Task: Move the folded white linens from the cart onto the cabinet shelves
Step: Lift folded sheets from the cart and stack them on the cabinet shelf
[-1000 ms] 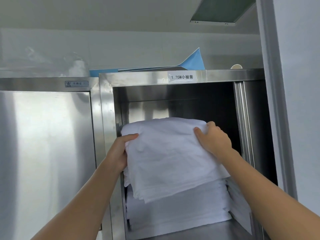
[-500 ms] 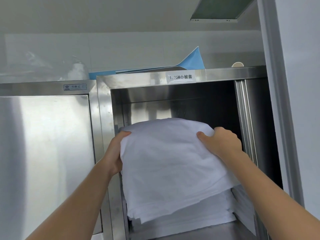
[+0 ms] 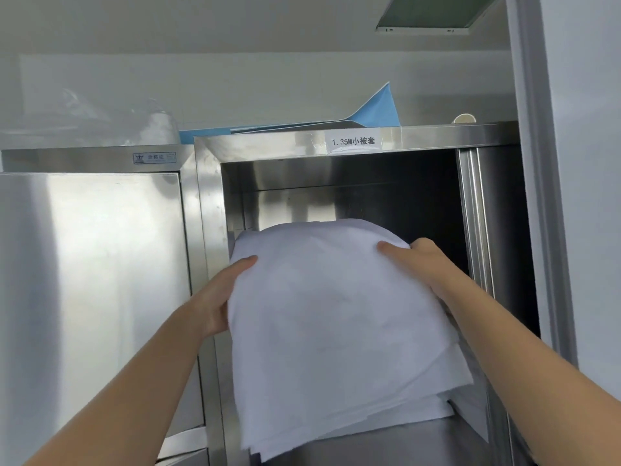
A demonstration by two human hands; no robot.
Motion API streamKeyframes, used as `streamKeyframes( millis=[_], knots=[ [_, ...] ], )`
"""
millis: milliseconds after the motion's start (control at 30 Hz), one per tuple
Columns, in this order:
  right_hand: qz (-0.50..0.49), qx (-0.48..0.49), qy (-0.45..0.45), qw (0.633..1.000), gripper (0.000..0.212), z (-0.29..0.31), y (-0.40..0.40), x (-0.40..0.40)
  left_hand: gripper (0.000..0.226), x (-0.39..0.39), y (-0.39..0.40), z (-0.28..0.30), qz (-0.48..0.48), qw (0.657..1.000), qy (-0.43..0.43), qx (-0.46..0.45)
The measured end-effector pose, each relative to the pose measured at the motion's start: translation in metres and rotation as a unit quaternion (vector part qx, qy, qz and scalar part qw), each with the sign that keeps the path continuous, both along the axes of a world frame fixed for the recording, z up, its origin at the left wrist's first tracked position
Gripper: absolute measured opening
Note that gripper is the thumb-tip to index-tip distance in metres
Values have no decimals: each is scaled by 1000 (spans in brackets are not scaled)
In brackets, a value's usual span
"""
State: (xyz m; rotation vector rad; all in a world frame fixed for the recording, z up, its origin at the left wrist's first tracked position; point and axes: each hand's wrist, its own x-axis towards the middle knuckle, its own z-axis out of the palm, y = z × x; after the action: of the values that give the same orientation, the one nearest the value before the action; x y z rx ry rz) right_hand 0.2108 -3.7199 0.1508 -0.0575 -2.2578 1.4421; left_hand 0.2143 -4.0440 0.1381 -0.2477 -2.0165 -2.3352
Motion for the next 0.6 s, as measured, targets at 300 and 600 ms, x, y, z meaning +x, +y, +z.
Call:
streamKeyframes(
  millis=[300, 600],
  knots=[
    [2, -52, 104, 993, 44, -9, -9, -9, 63, 1, 0, -18, 97, 994, 34, 41],
    [76, -82, -7, 994, 59, -7, -10, 4, 47, 8, 2, -7, 106, 994, -2, 29]
  ],
)
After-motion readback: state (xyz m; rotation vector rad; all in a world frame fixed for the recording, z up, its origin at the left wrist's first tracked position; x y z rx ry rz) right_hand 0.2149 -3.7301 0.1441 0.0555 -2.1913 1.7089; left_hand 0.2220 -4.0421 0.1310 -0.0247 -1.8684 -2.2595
